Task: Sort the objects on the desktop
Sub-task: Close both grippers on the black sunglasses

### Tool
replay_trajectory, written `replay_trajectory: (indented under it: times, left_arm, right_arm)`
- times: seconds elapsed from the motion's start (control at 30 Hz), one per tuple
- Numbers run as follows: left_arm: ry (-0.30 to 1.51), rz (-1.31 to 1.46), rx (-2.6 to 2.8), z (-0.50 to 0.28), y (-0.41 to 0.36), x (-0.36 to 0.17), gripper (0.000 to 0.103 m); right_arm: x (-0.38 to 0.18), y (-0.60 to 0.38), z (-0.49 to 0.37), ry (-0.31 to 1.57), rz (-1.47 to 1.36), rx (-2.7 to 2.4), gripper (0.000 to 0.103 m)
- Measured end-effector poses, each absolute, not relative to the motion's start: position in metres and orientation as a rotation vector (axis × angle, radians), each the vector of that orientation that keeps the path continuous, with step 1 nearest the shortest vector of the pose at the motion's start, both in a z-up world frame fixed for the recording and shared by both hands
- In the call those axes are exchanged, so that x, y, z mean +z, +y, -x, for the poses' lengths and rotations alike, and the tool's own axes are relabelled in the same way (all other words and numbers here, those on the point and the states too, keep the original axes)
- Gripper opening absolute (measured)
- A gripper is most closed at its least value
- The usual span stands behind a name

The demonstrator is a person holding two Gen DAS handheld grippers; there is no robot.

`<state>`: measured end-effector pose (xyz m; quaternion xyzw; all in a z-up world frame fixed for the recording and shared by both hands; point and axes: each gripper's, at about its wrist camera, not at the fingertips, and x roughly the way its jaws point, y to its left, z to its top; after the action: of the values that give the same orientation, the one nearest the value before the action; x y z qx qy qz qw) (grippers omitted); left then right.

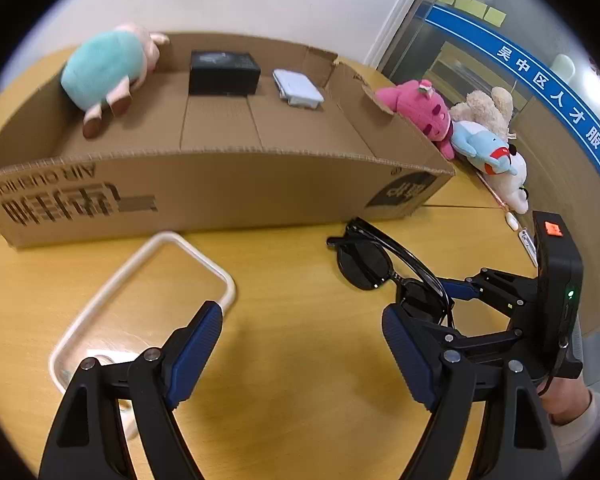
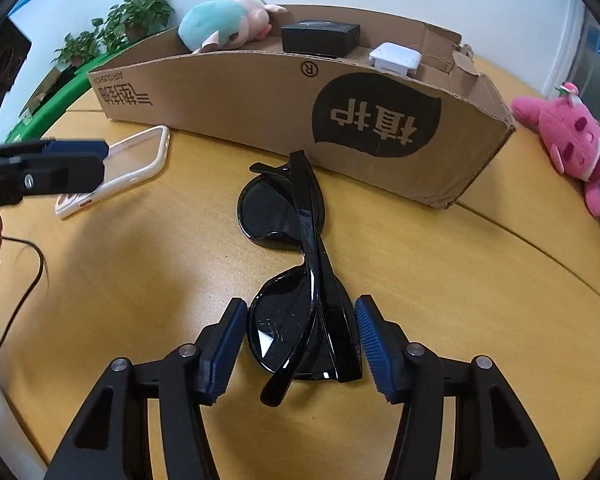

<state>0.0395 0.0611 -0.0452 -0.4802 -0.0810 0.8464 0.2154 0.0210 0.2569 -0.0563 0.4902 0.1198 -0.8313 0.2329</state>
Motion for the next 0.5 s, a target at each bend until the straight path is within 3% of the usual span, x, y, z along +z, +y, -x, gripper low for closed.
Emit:
replay_trajectory:
  times: [0.33, 0.5]
  left_arm:
    - [-0.458, 1.458, 2.082, -0.022, 0.081, -0.078, 0.081]
    - [-0.594, 1.452, 2.016, -0.009, 0.089, -0.085, 0.079]
  right_arm:
    - [-0.058, 0.290, -0.015, -0.329, -1.408, -2.150, 0.055]
    - [-0.063, 0.295, -0.020, -0.483, -1.400, -2.076, 0.055]
